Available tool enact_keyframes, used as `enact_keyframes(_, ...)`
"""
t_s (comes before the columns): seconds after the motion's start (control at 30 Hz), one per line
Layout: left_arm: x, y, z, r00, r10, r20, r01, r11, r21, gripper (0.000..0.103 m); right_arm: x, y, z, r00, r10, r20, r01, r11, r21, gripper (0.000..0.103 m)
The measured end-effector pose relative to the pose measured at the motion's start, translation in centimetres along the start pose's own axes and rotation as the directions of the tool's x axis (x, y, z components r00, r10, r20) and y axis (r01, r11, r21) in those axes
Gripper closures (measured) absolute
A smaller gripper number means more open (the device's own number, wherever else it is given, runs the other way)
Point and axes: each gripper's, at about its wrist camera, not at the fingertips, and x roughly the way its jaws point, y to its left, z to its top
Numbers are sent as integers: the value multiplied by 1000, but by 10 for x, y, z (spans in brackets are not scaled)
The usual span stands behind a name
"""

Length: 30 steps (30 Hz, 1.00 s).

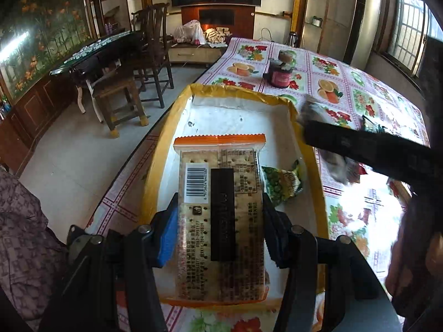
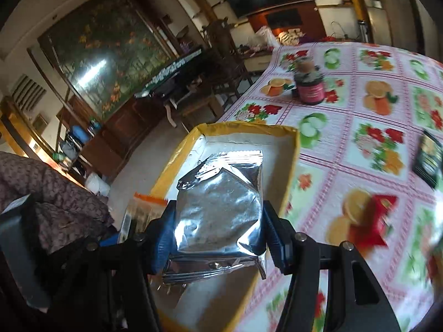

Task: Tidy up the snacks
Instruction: 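Carry the cracker pack and foil bag over the yellow tray and release both, then withdraw both tools from the tray back over the snack pile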

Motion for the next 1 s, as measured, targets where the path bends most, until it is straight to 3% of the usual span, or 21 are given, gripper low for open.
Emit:
enact_keyframes(0.23,24,4,2,998,25,-53,-26,1000,0,45,31,-1,5,998,-17,-52,17,1000,8,42)
enact_keyframes(0.3,25,9,1,998,40,-53,-41,999,-15,37,28,2,5,998,-51,-49,51,999,9,42)
enact_keyframes(0.33,25,10,1,998,43,-49,-44,999,-20,28,24,2,4,997,-64,-46,64,998,6,42)
enact_keyframes(0.37,23,12,2,998,48,-42,-50,998,-30,20,17,2,3,997,-64,-33,64,998,5,42)
enact_keyframes(0.43,16,15,2,998,56,-16,-57,998,-40,16,0,1,1,998,-63,10,63,998,16,42)
enact_keyframes(0.6,1,13,5,997,76,31,-74,996,-56,14,-60,5,-12,987,-42,158,35,998,45,41)
enact_keyframes(0.7,-4,7,6,994,98,54,-96,994,-45,13,-104,32,-26,965,-6,262,11,1000,-17,40)
enact_keyframes(0.8,-7,1,6,993,98,64,-96,995,-40,12,-147,70,-42,936,63,347,-25,993,-114,31)
enact_keyframes(0.87,-9,-3,6,991,111,71,-109,993,-34,12,-163,91,-47,923,83,376,-24,987,-160,28)
enact_keyframes(1.0,-16,-8,5,989,121,89,-119,992,-29,10,-170,121,-48,927,90,365,-4,973,-229,27)
